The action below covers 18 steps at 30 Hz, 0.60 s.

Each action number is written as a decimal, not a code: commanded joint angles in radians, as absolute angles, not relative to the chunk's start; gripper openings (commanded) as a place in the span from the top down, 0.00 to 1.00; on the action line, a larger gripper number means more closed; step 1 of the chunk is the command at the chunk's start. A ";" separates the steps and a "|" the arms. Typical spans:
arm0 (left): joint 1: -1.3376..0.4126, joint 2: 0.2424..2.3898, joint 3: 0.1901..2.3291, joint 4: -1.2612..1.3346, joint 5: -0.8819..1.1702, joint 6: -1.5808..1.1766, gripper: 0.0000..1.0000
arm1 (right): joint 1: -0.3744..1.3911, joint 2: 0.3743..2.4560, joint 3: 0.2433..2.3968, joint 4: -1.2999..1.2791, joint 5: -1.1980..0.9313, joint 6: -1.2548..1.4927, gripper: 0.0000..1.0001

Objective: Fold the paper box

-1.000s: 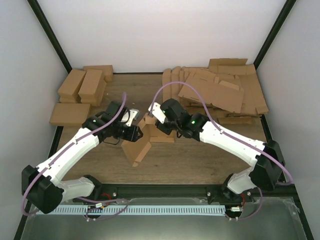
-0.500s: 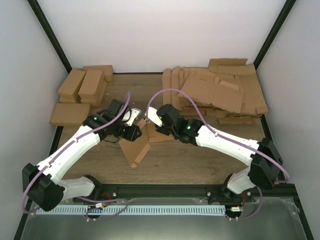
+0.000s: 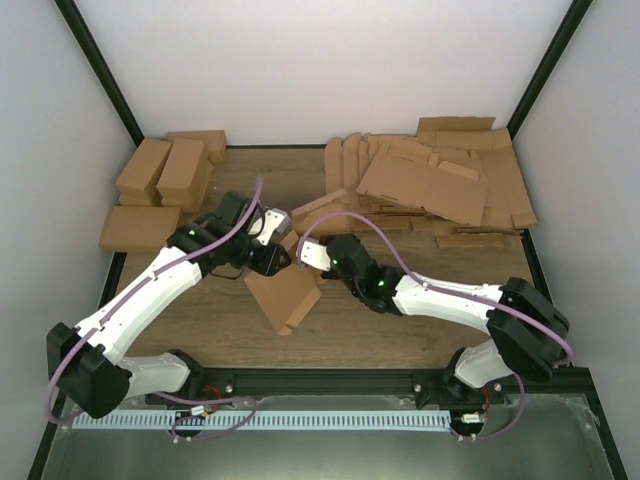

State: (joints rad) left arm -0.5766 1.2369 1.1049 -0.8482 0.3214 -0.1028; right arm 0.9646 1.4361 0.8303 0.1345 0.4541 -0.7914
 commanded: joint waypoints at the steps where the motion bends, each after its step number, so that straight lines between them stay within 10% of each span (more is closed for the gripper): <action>1: -0.577 1.249 1.171 -0.789 0.373 -0.081 0.69 | 0.966 1.450 0.802 0.306 0.404 -0.908 0.96; 18: -0.564 1.400 1.333 -0.991 0.356 -0.117 0.74 | 0.881 1.073 1.024 -0.372 -0.098 -0.355 0.60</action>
